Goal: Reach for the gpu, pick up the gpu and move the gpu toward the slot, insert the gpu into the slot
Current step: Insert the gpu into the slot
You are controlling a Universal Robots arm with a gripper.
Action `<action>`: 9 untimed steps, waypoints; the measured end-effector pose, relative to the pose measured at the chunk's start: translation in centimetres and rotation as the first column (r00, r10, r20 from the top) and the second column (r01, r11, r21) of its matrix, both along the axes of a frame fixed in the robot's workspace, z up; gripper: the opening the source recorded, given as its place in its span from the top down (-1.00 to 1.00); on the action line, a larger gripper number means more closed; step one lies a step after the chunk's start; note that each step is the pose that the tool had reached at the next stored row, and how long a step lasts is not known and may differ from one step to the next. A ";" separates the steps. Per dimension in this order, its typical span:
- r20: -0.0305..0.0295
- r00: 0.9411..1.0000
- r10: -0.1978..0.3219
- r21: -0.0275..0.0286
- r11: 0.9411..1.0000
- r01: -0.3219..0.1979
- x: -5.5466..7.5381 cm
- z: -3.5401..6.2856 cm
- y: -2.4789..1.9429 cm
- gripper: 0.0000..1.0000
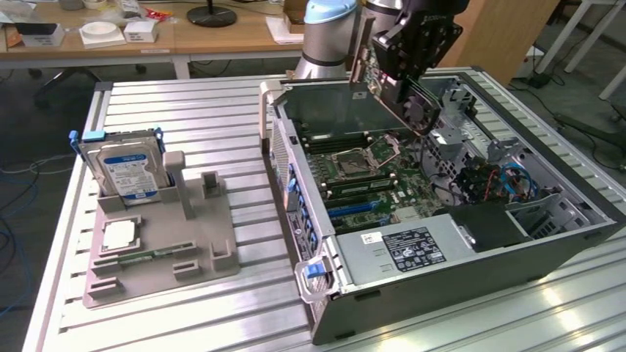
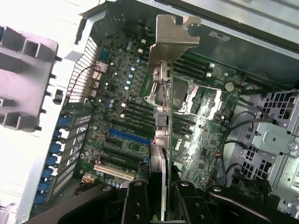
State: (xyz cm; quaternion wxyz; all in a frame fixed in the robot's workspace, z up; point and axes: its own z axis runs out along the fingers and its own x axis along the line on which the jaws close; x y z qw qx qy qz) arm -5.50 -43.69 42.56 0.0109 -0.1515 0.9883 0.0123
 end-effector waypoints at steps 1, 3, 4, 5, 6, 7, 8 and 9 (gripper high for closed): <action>0.000 1.000 0.017 0.000 1.000 -0.017 0.0 0.00 0.00 0.47; 0.000 0.999 0.044 0.001 0.999 -0.044 0.0 0.00 0.00 0.47; 0.000 0.999 0.052 0.001 0.999 -0.052 0.0 0.00 0.00 0.47; 0.000 0.998 0.060 0.001 0.998 -0.060 0.0 0.00 0.00 0.47; 0.000 0.998 0.068 0.001 0.998 -0.068 0.0 0.00 0.00 0.47; 0.000 0.997 0.076 0.001 0.997 -0.076 0.0 0.01 0.00 0.47; 0.000 0.996 0.084 0.001 0.996 -0.084 0.0 0.00 0.00 0.47; 0.000 0.996 0.091 0.001 0.996 -0.091 0.0 0.00 0.00 0.47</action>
